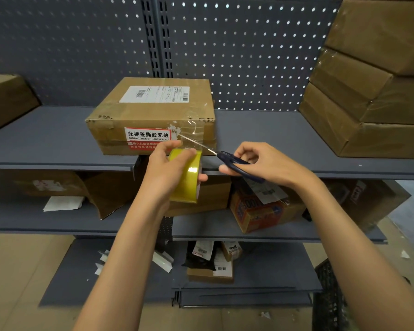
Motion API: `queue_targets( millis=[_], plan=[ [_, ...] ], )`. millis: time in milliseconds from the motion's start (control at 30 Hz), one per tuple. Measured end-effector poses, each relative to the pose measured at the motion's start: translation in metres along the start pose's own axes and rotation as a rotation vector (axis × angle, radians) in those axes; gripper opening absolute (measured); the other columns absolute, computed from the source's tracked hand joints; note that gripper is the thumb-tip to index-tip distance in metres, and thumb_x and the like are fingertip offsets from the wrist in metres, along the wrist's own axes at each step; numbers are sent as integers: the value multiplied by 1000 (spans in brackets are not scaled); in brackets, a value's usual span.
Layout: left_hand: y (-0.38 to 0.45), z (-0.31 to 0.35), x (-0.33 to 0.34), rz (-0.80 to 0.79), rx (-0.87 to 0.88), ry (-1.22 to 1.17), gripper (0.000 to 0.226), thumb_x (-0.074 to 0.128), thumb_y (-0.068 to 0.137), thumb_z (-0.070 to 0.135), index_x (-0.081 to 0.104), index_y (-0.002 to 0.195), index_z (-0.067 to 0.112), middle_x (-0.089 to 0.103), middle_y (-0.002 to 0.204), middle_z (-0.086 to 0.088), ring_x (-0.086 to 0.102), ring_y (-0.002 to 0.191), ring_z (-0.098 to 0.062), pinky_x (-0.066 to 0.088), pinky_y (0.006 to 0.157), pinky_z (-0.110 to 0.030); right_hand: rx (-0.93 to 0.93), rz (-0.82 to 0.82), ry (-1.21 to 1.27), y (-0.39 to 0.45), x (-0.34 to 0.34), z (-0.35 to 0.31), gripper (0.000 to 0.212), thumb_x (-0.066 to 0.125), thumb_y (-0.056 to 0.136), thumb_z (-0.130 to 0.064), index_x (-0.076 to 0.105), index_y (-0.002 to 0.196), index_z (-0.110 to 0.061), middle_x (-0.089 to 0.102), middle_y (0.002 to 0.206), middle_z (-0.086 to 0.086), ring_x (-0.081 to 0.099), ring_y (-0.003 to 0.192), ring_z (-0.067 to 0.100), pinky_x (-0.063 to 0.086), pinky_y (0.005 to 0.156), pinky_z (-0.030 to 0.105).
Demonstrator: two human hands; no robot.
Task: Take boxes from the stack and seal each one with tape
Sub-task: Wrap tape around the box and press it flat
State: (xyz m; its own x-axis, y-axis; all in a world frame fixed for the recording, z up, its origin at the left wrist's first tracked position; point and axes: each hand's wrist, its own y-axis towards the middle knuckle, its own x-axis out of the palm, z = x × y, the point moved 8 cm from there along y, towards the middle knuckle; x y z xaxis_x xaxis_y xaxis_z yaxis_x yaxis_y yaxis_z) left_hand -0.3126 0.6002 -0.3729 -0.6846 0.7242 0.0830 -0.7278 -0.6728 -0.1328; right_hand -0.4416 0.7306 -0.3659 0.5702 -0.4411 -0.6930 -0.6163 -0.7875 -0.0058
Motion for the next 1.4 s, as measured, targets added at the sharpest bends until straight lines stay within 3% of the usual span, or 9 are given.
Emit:
queue_targets(
  millis=[200, 433, 567, 767, 900, 1100, 1233, 1333, 1400],
  plan=[
    [-1, 1, 2, -13, -16, -6, 36, 61, 92, 14, 46, 124, 18, 56, 95, 2, 65, 46, -9, 56, 51, -25, -13, -23, 10, 6, -5, -1, 50, 72, 62, -61, 67, 85, -17, 63, 69, -1, 50, 59, 3, 38, 63, 23],
    [0, 0, 5, -10, -16, -8, 36, 60, 92, 14, 45, 124, 17, 58, 97, -1, 66, 47, -14, 56, 53, -25, -73, 10, -32, 9, -12, -3, 38, 81, 67, -45, 68, 78, -11, 65, 67, 12, 45, 50, -1, 34, 56, 18],
    [0, -4, 4, 0, -22, -32, 37, 61, 91, 13, 45, 125, 17, 61, 97, -4, 68, 50, -16, 58, 54, -28, -73, 4, -55, 11, -10, -2, 38, 81, 66, -46, 67, 76, -12, 66, 68, 13, 45, 49, 0, 36, 58, 23],
    [-5, -11, -6, 52, -46, -87, 35, 61, 92, 14, 47, 124, 16, 63, 93, -6, 67, 48, -16, 57, 48, -26, -116, 30, -50, 9, -2, -7, 40, 81, 66, -46, 67, 76, -10, 64, 67, 15, 41, 47, 0, 31, 50, 12],
    [-9, -7, -17, 97, -14, -94, 38, 62, 91, 16, 48, 126, 17, 65, 100, -10, 68, 50, -16, 53, 44, -25, -178, 54, -3, 10, 3, -20, 42, 81, 65, -48, 67, 76, -10, 66, 70, 15, 46, 56, 7, 34, 54, 22],
    [-15, 13, -23, 98, 62, -109, 35, 62, 91, 18, 50, 124, 18, 61, 116, -15, 69, 52, -16, 54, 46, -24, -232, 201, 97, 4, -1, -36, 34, 82, 67, -40, 68, 77, -11, 68, 68, 8, 52, 58, 6, 40, 54, 19],
    [-19, 14, -17, 71, 50, -115, 36, 61, 91, 16, 50, 125, 15, 65, 97, -13, 67, 48, -15, 52, 44, -24, -153, 499, 266, -3, -32, -27, 27, 78, 73, -39, 61, 73, -19, 61, 63, -3, 51, 56, 3, 40, 52, 14],
    [-20, 11, -12, 54, 27, -118, 35, 62, 91, 17, 51, 124, 17, 65, 99, -12, 67, 49, -16, 53, 45, -25, 21, 642, 97, -4, -52, -5, 27, 69, 85, -38, 60, 86, -13, 57, 67, -9, 53, 62, 0, 40, 54, 11],
    [-19, 11, -8, 37, 20, -113, 33, 61, 91, 17, 51, 123, 19, 65, 102, -14, 67, 49, -16, 54, 45, -25, 140, 615, -36, 1, -52, 13, 25, 64, 89, -32, 59, 94, -8, 62, 78, -1, 58, 76, 12, 42, 63, 21]
  ],
)
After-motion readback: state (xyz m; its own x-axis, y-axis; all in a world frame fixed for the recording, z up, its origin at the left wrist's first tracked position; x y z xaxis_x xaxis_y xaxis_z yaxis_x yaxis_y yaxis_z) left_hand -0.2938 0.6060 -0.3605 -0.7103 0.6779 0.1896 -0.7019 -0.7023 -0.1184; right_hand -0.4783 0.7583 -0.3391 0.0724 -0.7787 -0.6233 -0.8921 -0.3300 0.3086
